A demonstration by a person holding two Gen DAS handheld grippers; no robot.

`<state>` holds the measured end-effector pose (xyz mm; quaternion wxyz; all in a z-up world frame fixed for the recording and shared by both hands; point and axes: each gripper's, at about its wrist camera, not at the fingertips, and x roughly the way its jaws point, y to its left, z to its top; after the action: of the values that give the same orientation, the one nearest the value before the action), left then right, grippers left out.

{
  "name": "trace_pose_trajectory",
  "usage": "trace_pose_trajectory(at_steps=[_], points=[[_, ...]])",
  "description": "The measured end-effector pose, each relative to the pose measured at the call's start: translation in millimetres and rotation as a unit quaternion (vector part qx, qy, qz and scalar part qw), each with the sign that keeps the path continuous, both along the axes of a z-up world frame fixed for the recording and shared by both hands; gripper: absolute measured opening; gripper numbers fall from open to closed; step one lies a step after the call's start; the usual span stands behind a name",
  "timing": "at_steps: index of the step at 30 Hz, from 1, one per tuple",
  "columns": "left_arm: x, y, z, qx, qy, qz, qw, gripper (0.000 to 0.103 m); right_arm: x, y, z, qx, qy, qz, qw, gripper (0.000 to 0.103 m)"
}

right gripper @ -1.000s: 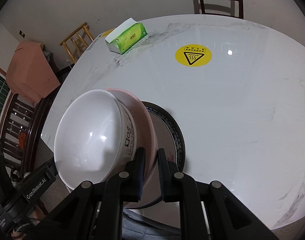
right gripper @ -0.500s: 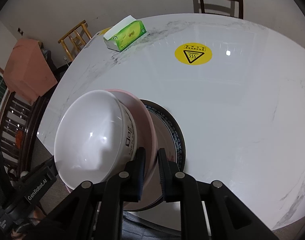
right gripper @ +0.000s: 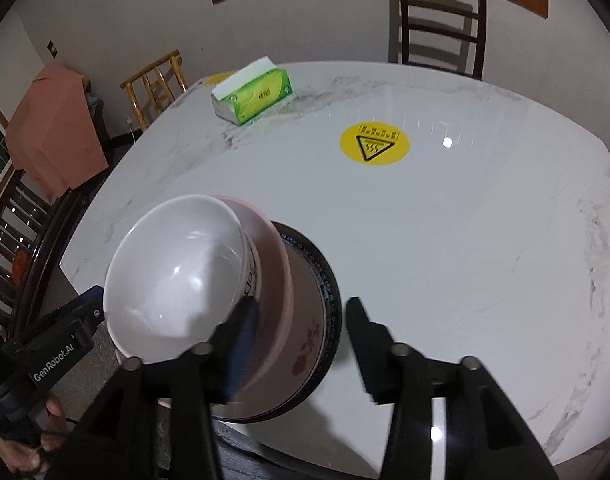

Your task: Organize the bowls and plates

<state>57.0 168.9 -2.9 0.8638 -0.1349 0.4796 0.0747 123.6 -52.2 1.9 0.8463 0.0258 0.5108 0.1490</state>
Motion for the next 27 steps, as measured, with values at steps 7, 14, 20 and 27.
trace_pose_trajectory(at_steps=[7, 14, 20, 27], points=[[-17.2, -1.8, 14.2, 0.021, -0.025, -0.010, 0.9994, 0.049, -19.0, -13.5, 14.4, 0.008, -0.038, 0.000, 0.999, 0.064], [-46.7, -8.7, 25.0, 0.064, -0.048, -0.006, 0.9968, 0.061, -49.5, -18.5, 17.8, 0.018, -0.070, 0.008, 0.997, 0.067], [-65.4, -25.7, 26.2, 0.082, -0.057, -0.019, 0.9948, 0.070, -77.3, -16.0, 7.4, 0.018, -0.085, 0.021, 0.996, 0.081], [-70.0, -43.5, 19.3, 0.085, -0.050, -0.033, 0.9946, 0.072, -93.4, -16.1, -5.3, 0.005, -0.073, 0.034, 0.997, 0.085]])
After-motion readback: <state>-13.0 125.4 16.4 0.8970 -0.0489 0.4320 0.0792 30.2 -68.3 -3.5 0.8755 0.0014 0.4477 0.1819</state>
